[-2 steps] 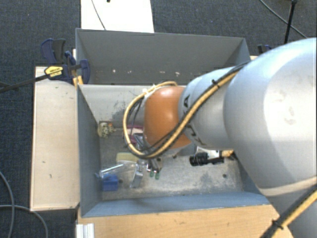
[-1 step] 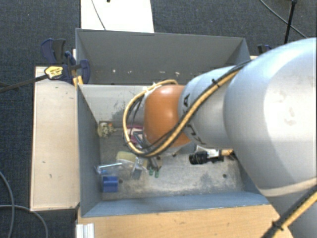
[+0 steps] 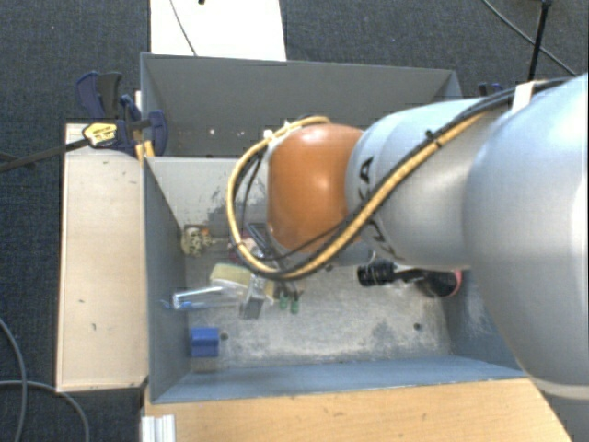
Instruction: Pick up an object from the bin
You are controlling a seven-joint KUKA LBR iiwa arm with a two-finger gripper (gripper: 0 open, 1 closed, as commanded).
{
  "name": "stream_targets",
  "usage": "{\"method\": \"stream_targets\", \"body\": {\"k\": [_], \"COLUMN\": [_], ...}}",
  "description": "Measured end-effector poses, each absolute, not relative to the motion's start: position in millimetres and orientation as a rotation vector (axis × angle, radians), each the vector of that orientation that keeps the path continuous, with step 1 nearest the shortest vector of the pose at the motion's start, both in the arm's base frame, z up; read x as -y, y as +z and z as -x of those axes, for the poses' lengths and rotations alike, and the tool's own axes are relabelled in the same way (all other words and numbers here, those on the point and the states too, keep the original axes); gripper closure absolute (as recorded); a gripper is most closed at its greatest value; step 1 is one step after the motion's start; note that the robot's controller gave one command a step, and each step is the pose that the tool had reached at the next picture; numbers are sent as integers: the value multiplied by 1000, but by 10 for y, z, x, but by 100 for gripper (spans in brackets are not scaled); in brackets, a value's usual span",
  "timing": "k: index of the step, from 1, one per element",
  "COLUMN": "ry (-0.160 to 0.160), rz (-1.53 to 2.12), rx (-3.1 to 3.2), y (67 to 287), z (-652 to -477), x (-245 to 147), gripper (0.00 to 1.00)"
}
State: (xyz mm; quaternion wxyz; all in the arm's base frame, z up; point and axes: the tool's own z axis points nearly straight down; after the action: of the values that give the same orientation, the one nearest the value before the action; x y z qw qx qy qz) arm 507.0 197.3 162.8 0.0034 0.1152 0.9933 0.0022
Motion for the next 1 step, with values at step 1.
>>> {"method": "stream_targets", "body": {"k": [1], "ry": [2], "rz": [-367], "rx": [-3119], "y": [1585], "z": [-5062], "x": [-1960], "gripper": [0]}}
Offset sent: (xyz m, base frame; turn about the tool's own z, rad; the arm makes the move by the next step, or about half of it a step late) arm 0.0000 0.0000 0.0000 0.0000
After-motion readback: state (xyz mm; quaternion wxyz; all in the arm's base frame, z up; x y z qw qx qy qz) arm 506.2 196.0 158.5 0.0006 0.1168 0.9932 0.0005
